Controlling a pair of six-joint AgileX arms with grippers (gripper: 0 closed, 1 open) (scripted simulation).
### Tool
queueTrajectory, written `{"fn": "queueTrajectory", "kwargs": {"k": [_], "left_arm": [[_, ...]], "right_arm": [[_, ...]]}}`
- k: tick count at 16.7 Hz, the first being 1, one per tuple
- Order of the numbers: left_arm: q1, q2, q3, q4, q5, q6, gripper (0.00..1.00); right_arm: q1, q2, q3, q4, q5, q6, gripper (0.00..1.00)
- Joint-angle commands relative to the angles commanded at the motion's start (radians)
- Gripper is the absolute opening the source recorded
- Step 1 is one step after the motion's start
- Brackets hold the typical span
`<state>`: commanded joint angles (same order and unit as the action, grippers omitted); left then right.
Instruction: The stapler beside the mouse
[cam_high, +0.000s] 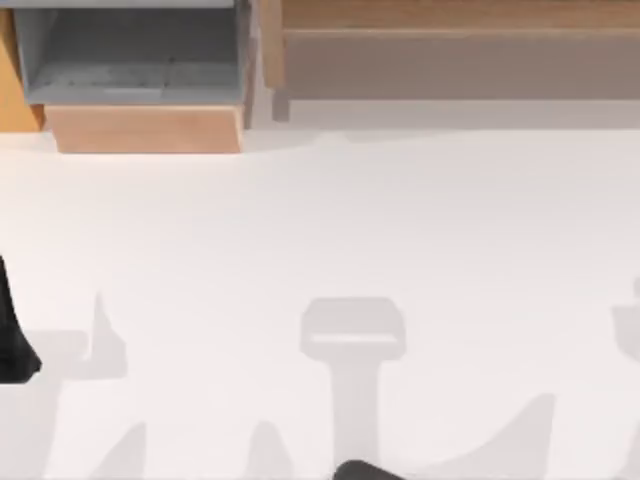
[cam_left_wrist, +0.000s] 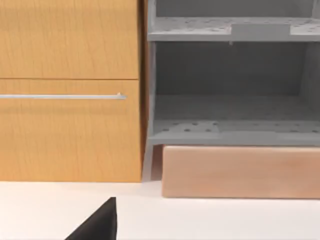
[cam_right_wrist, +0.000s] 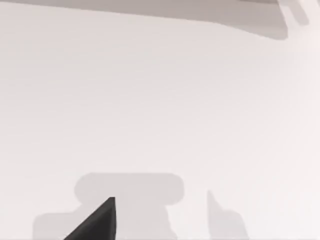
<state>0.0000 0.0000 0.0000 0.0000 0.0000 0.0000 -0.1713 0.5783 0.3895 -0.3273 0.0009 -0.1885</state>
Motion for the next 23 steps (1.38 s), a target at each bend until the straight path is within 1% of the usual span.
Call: {"fn": "queueTrajectory", "kwargs": {"k": [6, 12, 16, 23], "left_arm": [[0.0, 0.0, 0.0, 0.0, 0.0, 0.0, 1.0], [0.0, 0.0, 0.0, 0.0, 0.0, 0.0, 1.0], [0.0, 0.0, 0.0, 0.0, 0.0, 0.0, 1.0], [0.0, 0.0, 0.0, 0.0, 0.0, 0.0, 1.0]], "right_arm": [[-0.152, 0.599, 0.332, -0.314, 0.005, -0.174, 1.0], [-0.267, 1.018, 0.596, -0.542, 0.003, -0.302, 1.0], [-0.3, 1.129, 0.679, -0.602, -0.003, -0.339, 1.0], [-0.298, 1.141, 0.666, -0.584, -0.003, -0.337, 1.0]]}}
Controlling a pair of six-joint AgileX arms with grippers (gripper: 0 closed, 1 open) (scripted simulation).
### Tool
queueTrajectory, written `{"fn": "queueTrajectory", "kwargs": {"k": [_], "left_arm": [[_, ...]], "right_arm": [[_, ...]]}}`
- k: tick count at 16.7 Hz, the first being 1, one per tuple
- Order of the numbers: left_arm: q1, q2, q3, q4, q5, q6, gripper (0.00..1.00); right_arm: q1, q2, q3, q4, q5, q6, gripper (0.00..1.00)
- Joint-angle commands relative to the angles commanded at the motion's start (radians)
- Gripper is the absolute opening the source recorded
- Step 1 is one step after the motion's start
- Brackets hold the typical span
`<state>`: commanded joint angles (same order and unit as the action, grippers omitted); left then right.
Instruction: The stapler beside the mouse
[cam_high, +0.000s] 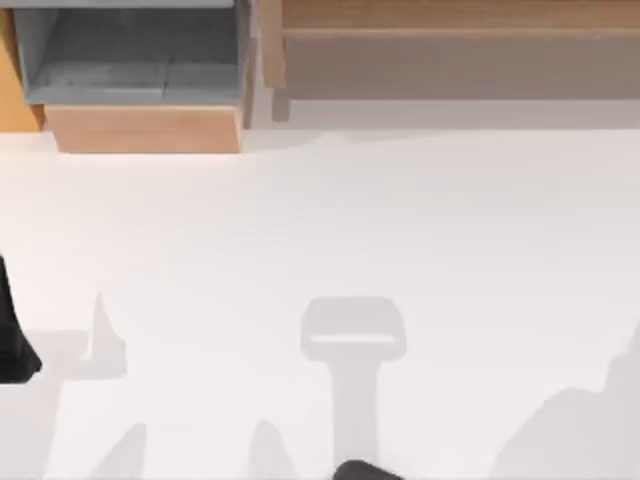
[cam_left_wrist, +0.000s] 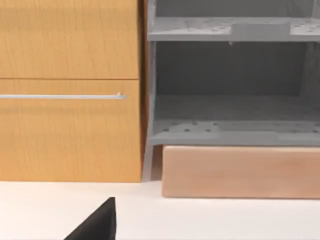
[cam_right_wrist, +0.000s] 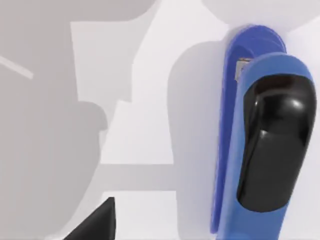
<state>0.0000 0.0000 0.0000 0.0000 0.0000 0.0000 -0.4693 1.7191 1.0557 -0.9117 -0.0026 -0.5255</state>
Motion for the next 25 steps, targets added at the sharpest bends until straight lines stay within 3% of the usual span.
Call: {"fn": "queueTrajectory", "kwargs": {"k": [5, 10, 23, 25], "left_arm": [[0.0, 0.0, 0.0, 0.0, 0.0, 0.0, 1.0], [0.0, 0.0, 0.0, 0.0, 0.0, 0.0, 1.0], [0.0, 0.0, 0.0, 0.0, 0.0, 0.0, 1.0], [0.0, 0.0, 0.0, 0.0, 0.0, 0.0, 1.0]], "right_arm": [[-0.001, 0.073, -0.078, 0.162, 0.0, 0.001, 1.0], [-0.002, 0.089, -0.093, 0.184, 0.0, 0.0, 1.0], [-0.002, 0.089, -0.093, 0.184, 0.0, 0.0, 0.02], [-0.002, 0.089, -0.093, 0.184, 0.0, 0.0, 0.0]]}}
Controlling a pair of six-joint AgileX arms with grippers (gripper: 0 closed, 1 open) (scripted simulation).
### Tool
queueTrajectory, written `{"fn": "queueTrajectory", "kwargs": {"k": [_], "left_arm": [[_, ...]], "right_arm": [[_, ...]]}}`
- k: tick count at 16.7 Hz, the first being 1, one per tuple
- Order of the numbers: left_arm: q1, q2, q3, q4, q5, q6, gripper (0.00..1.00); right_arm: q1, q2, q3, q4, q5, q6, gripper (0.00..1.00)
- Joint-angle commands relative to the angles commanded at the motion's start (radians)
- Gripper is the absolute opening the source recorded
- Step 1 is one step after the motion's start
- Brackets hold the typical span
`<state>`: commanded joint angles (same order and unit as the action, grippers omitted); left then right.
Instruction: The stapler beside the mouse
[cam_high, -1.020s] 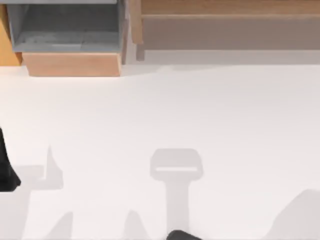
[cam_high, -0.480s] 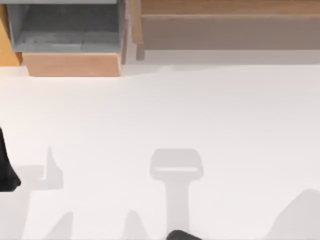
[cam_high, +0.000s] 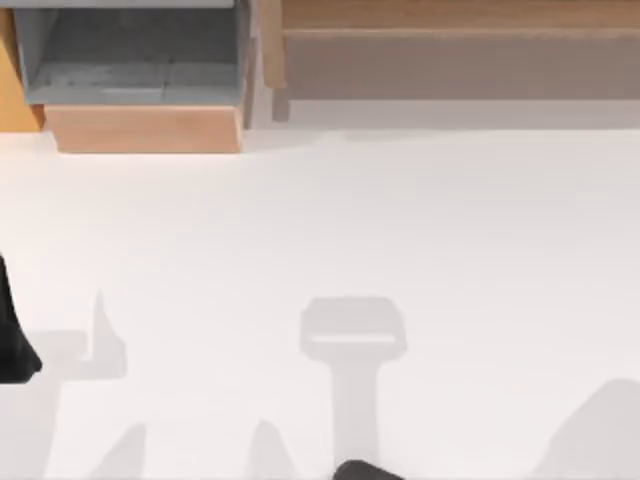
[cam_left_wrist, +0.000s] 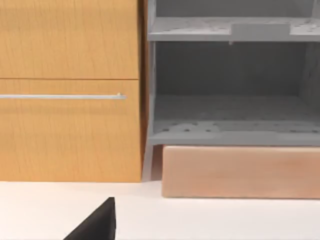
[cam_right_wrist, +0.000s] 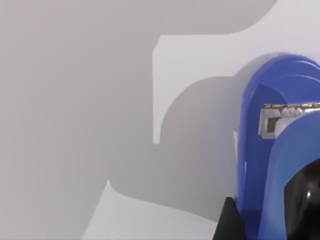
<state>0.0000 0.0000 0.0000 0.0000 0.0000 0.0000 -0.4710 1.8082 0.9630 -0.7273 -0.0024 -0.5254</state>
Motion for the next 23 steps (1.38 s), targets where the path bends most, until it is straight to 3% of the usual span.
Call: {"fn": "queueTrajectory", "kwargs": {"k": [19, 23], "left_arm": [[0.0, 0.0, 0.0, 0.0, 0.0, 0.0, 1.0], [0.0, 0.0, 0.0, 0.0, 0.0, 0.0, 1.0]], "right_arm": [[0.001, -0.06, 0.061, -0.121, 0.001, 0.001, 0.0], [0.108, -0.03, 0.138, -0.14, 0.008, 0.108, 0.0]]}}
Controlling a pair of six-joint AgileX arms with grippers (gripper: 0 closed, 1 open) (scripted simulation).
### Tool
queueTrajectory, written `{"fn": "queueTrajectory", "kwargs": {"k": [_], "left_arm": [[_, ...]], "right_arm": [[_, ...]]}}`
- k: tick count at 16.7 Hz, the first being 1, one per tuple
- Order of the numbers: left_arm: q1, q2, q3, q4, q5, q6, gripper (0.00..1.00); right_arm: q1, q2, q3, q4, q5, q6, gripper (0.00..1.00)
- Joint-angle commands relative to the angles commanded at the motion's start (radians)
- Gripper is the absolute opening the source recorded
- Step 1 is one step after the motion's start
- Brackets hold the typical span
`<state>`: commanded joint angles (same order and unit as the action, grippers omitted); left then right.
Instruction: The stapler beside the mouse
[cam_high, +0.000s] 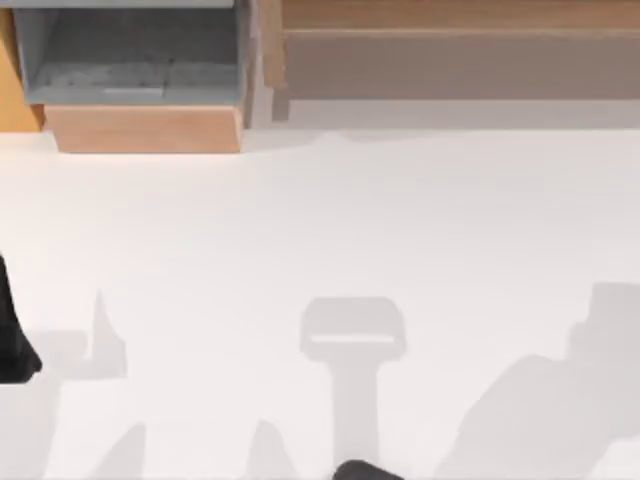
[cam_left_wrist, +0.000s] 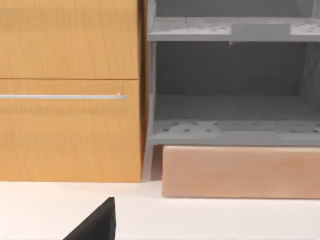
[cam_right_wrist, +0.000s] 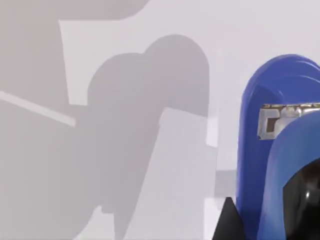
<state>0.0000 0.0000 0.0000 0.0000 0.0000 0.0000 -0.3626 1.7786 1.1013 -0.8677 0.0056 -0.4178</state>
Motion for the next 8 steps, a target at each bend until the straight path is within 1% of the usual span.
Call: {"fn": "queueTrajectory", "kwargs": {"k": [3, 8], "left_arm": [[0.0, 0.0, 0.0, 0.0, 0.0, 0.0, 1.0], [0.0, 0.0, 0.0, 0.0, 0.0, 0.0, 1.0]], "right_arm": [[0.181, 0.067, 0.101, -0.037, 0.005, 0.179, 0.0], [0.572, 0.222, 0.29, -0.132, -0.006, 0.575, 0.0]]}}
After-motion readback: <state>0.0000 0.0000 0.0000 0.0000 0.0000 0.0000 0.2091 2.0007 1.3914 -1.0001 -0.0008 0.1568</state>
